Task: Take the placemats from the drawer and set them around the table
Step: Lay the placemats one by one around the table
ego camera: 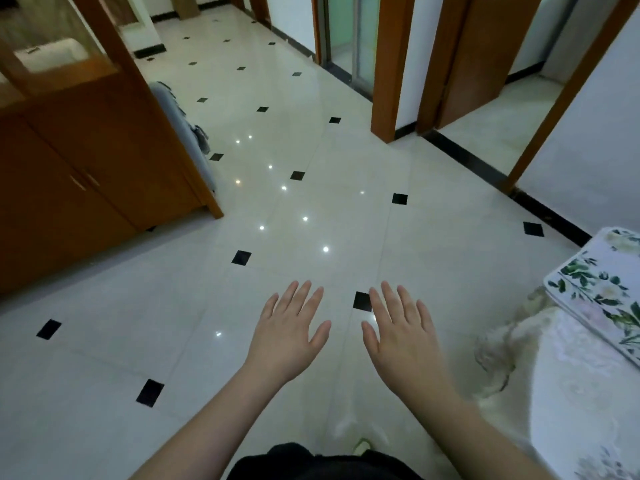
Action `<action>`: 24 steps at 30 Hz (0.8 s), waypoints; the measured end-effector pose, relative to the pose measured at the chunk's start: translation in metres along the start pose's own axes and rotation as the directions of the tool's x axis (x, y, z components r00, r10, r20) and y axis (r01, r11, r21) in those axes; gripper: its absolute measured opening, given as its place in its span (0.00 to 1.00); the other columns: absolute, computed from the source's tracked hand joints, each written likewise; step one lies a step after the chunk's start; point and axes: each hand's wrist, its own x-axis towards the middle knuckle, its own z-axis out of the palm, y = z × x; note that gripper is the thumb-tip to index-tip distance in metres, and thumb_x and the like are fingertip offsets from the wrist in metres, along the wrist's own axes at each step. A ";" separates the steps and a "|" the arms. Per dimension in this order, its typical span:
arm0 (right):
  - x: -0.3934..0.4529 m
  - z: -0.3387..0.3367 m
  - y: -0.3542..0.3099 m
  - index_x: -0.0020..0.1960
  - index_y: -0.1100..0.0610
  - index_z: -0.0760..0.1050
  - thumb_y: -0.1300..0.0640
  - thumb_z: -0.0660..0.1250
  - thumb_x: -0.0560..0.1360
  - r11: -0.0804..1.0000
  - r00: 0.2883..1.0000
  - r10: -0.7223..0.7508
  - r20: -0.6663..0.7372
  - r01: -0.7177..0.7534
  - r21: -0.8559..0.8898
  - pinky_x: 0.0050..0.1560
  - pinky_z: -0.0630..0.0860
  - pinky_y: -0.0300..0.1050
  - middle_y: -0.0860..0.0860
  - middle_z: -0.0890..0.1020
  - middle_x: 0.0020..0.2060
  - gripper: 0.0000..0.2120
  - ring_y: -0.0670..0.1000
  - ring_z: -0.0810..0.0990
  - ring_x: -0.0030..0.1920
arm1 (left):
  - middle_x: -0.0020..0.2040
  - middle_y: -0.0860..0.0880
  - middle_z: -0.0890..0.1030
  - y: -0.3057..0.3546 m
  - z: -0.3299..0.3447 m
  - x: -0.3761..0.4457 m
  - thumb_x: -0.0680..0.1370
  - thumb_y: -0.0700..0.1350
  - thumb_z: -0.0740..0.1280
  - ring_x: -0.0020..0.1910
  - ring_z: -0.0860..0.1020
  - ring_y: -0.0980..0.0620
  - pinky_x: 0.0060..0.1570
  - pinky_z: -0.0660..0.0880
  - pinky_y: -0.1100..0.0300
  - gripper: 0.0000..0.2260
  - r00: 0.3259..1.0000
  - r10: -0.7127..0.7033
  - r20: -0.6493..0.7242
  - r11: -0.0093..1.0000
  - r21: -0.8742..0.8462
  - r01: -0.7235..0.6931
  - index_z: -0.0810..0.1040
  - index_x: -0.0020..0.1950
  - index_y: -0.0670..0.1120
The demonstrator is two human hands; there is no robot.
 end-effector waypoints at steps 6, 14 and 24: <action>0.061 0.004 0.038 0.75 0.54 0.66 0.42 0.46 0.80 0.993 0.993 0.121 -0.010 -0.121 -0.018 0.71 0.62 0.56 0.53 0.68 0.74 0.29 0.57 0.67 0.73 | 0.82 0.54 0.47 0.022 -0.003 0.089 0.73 0.66 0.31 0.80 0.41 0.55 0.76 0.39 0.54 0.37 0.989 0.143 0.031 0.990 -0.008 -0.143 0.44 0.81 0.56; 0.157 0.000 0.080 0.76 0.54 0.63 0.42 0.43 0.79 0.966 0.967 0.256 0.015 -0.255 -0.027 0.73 0.60 0.57 0.53 0.65 0.76 0.31 0.57 0.64 0.75 | 0.82 0.56 0.44 0.017 -0.026 0.237 0.74 0.68 0.34 0.80 0.39 0.55 0.77 0.39 0.52 0.37 0.946 0.323 0.016 0.946 0.011 -0.323 0.44 0.81 0.56; 0.280 -0.016 0.097 0.75 0.55 0.67 0.45 0.50 0.78 0.886 0.885 0.459 -0.071 -0.462 -0.033 0.73 0.54 0.55 0.54 0.69 0.74 0.28 0.58 0.65 0.74 | 0.82 0.55 0.44 0.028 -0.054 0.396 0.74 0.67 0.33 0.80 0.39 0.55 0.77 0.39 0.51 0.37 0.820 0.571 0.036 0.821 0.015 -0.571 0.45 0.81 0.55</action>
